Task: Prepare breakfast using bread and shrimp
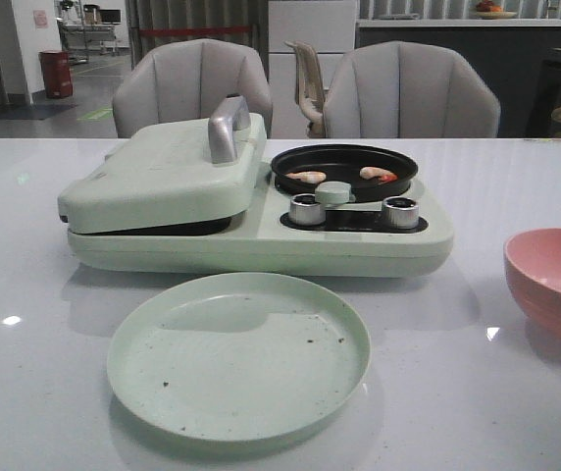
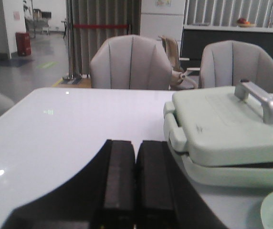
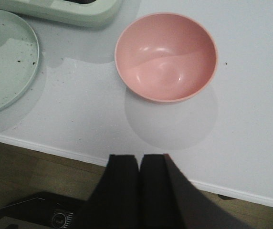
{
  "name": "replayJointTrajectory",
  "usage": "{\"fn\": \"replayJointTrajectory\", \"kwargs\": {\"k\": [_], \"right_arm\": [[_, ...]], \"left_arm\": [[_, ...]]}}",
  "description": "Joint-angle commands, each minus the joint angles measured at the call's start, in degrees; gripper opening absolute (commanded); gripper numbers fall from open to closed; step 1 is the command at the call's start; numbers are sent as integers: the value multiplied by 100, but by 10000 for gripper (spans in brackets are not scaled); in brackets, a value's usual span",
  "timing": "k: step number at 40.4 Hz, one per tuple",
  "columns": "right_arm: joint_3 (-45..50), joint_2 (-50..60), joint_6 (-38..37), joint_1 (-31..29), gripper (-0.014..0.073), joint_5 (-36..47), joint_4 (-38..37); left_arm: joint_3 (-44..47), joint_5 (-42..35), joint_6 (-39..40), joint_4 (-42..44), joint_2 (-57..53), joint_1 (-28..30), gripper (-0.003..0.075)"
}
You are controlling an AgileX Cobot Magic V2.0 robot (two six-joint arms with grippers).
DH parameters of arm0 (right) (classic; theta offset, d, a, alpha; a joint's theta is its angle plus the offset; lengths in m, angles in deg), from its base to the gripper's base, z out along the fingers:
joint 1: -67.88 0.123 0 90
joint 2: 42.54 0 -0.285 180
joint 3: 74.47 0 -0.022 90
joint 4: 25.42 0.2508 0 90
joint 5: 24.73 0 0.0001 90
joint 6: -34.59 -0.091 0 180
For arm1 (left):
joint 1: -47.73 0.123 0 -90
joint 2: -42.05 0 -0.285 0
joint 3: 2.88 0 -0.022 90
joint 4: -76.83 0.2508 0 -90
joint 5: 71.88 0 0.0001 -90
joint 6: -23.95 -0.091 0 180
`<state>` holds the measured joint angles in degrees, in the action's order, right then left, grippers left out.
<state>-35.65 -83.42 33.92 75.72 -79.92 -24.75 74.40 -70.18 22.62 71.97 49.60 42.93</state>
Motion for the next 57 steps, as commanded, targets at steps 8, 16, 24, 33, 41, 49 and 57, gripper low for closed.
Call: {"fn": "replayJointTrajectory", "kwargs": {"k": [8,16,24,33,41,49,57], "right_arm": [[-145,-2,67,5,34,321,8],[-145,-2,67,5,34,321,8],[-145,-2,67,5,34,321,8],[-145,-2,67,5,34,321,8],[-145,-2,67,5,34,321,8],[-145,-2,67,5,34,321,8],[138,401,67,-211,34,617,-12]], "left_arm": [[45,-802,13,-56,-126,18,101],[45,-802,13,-56,-126,18,101],[45,-802,13,-56,-126,18,101],[45,-802,13,-56,-126,18,101],[45,-802,13,-56,-126,18,101],[45,-802,13,-56,-126,18,101],[45,-802,13,-56,-126,18,101]]}}
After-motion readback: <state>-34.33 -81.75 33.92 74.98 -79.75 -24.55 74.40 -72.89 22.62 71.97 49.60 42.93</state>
